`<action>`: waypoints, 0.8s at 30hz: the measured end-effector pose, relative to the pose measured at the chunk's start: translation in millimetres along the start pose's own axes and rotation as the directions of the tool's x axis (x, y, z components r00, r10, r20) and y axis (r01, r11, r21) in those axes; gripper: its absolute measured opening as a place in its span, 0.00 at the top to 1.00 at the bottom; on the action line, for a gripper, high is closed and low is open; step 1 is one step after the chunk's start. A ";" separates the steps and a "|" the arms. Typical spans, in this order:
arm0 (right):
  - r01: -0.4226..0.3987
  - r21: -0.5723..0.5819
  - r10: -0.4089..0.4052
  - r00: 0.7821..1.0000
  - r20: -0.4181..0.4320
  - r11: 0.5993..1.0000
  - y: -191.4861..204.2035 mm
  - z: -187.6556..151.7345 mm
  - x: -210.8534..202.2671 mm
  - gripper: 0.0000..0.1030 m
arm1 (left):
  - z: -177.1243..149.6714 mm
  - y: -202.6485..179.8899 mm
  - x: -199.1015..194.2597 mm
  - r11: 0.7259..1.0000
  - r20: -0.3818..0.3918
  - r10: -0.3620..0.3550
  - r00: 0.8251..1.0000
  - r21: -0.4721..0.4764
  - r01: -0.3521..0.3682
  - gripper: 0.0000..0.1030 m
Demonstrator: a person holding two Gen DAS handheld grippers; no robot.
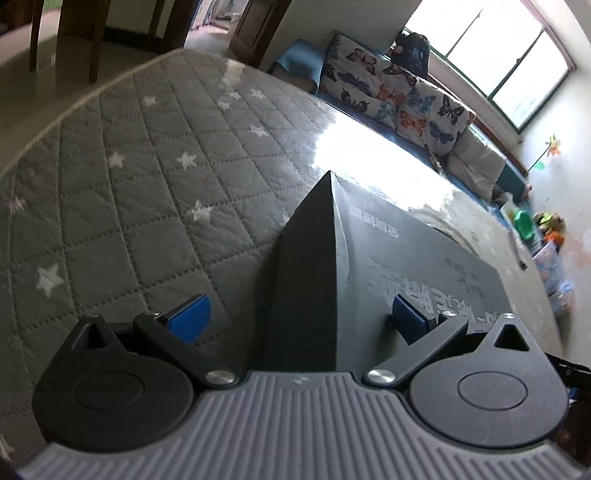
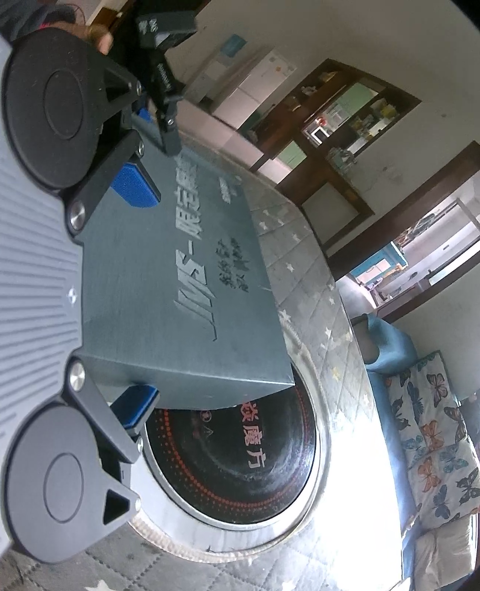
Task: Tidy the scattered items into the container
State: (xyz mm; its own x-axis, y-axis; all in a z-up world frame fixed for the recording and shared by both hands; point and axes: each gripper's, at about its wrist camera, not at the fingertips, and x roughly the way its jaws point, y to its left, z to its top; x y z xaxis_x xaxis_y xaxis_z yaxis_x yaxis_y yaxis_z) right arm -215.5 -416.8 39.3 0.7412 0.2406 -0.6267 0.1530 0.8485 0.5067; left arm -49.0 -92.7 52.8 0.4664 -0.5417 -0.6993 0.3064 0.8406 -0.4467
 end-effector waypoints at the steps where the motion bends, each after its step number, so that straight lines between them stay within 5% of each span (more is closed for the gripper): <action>1: -0.005 0.004 0.005 1.000 0.002 1.000 0.3 0.5 -1.3 0.00 | -0.3 1.8 0.3 1.000 -0.002 -0.005 1.000 -0.009 0.005 0.00; 12: -0.021 -0.003 0.021 0.999 0.026 1.000 -2.1 3.3 -8.6 0.00 | -3.4 -1.1 -3.6 1.000 0.006 0.012 1.000 0.026 -0.012 0.00; 24: 0.152 -0.144 -0.143 0.987 0.073 0.978 4.8 -8.0 -24.0 0.00 | -9.6 -22.0 -35.9 0.989 0.092 0.017 0.996 0.143 -0.030 0.00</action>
State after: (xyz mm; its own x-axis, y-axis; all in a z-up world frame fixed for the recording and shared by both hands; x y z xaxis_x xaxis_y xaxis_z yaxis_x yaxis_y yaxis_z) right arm -237.7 -414.8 52.1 0.7575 0.0816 -0.6477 0.1683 0.9342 0.3145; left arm -80.5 -91.7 82.4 0.5457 -0.5253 -0.6529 0.4076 0.8471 -0.3409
